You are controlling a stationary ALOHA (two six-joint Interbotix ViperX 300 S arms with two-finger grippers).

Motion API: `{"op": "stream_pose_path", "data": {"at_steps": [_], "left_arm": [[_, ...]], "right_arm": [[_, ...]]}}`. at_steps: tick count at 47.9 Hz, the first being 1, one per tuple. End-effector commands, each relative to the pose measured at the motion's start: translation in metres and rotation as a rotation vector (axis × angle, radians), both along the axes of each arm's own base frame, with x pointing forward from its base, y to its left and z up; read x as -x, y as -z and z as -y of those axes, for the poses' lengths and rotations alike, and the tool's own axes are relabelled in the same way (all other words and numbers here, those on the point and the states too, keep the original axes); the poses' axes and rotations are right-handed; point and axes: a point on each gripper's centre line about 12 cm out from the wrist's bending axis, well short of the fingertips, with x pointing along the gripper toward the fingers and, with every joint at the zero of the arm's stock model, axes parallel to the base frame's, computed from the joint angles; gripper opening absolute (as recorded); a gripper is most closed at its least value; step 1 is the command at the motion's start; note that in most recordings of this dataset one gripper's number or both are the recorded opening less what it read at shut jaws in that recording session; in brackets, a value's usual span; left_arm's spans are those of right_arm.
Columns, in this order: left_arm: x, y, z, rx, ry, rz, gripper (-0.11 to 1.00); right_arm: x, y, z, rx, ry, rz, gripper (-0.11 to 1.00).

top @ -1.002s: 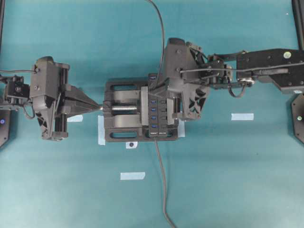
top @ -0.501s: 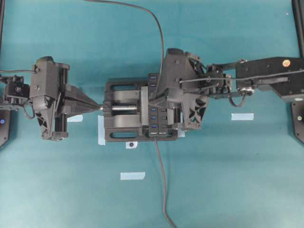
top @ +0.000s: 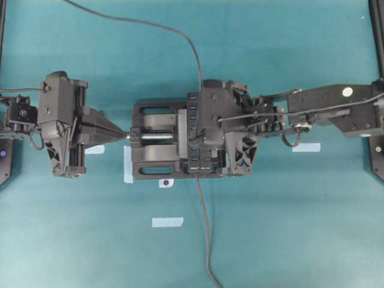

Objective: Insert the USB into the second port from the front of the fixed hub.
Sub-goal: 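Carry the plug along the hub and align it above the second port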

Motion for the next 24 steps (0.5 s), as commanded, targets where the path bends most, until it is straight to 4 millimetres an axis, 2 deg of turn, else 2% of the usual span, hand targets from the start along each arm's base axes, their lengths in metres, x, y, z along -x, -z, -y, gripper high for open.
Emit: {"op": "stream_pose_path", "data": {"at_steps": [1, 24], "left_arm": [[-0.004, -0.009, 0.0, -0.002, 0.002, 0.031, 0.0], [-0.004, -0.009, 0.0, -0.002, 0.002, 0.031, 0.0]], "right_arm": [[-0.003, -0.007, -0.002, -0.008, 0.003, 0.026, 0.04], [-0.004, 0.006, -0.003, -0.007, 0.0, -0.011, 0.04]]}}
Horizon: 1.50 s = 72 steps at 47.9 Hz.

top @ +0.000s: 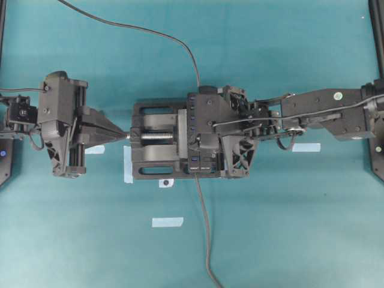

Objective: Insert the USB into the second port from the front of the fixed hub.
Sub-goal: 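Carry the plug along the hub and align it above the second port, then push the plug down into the second port with the right gripper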

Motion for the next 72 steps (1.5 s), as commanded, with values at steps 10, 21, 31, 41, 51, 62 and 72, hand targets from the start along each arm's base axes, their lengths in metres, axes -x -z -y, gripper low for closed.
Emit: {"op": "stream_pose_path", "data": {"at_steps": [10, 21, 31, 41, 51, 62, 72], "left_arm": [[-0.004, -0.009, 0.0, 0.0, 0.002, 0.032, 0.0], [-0.004, -0.009, 0.0, 0.0, 0.0, 0.032, 0.0], [-0.004, -0.009, 0.0, 0.0, 0.002, 0.031, 0.0], [-0.003, -0.008, 0.0, 0.0, 0.002, 0.031, 0.0], [-0.003, -0.008, 0.0, 0.0, 0.002, 0.031, 0.0], [-0.003, -0.008, 0.0, 0.0, 0.002, 0.029, 0.0], [-0.003, -0.008, 0.0, 0.0, 0.002, 0.031, 0.0]], "right_arm": [[-0.003, -0.003, -0.002, -0.007, 0.002, 0.014, 0.04], [-0.003, 0.003, -0.001, -0.006, 0.003, -0.005, 0.04], [-0.003, 0.005, 0.001, -0.005, 0.009, -0.006, 0.04], [-0.003, 0.006, 0.001, -0.006, 0.01, -0.009, 0.04], [-0.004, 0.008, 0.001, -0.006, 0.01, -0.014, 0.04], [-0.004, 0.011, 0.001, -0.007, 0.011, -0.021, 0.04], [-0.004, 0.011, 0.001, -0.005, 0.009, -0.023, 0.04]]}}
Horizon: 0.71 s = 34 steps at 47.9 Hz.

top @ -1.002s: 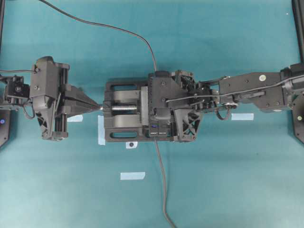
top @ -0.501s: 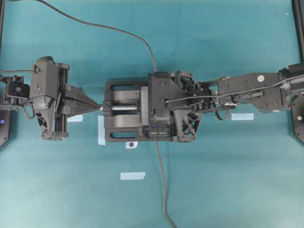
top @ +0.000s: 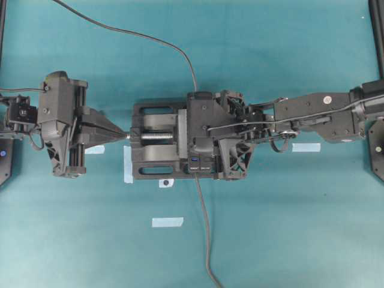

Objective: Insert the USB into the second port from the front of the fixed hub.
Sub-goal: 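Push the plug down into the second port with the right gripper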

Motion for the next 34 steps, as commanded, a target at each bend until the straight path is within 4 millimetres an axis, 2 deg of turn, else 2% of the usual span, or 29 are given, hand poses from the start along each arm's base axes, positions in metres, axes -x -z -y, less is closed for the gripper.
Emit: {"op": "stream_pose_path", "data": {"at_steps": [1, 34], "left_arm": [[-0.0034, -0.0085, 0.0, -0.002, 0.001, 0.031, 0.0], [-0.0028, -0.0073, 0.0, -0.002, 0.001, 0.028, 0.0]], "right_arm": [[-0.0025, -0.0076, 0.0006, -0.006, 0.008, 0.025, 0.04], [0.002, -0.0015, 0.0006, -0.006, 0.009, 0.005, 0.04]]}}
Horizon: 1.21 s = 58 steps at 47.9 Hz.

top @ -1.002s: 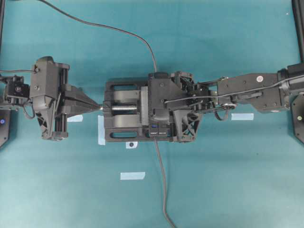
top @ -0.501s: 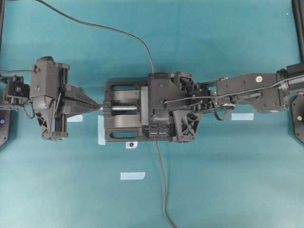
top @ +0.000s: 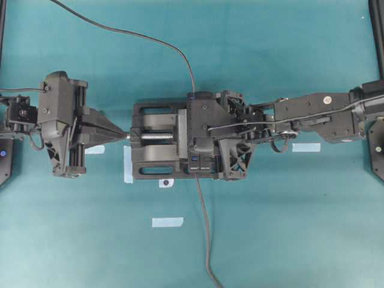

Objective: Insert the USB into the second port from the front of the fixed hub.
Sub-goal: 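Push the plug down into the second port with the right gripper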

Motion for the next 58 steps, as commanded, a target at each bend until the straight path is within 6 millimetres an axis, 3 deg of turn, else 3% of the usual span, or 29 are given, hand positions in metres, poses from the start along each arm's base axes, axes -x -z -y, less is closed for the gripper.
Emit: {"op": "stream_pose_path", "data": {"at_steps": [1, 58], "left_arm": [[-0.003, -0.007, 0.0, 0.0, 0.002, 0.028, 0.0], [-0.003, -0.007, 0.0, 0.0, 0.002, 0.026, 0.0]], "right_arm": [[0.001, -0.003, 0.001, -0.007, 0.01, 0.006, 0.04], [0.007, 0.009, 0.0, -0.011, 0.011, -0.058, 0.04]]}}
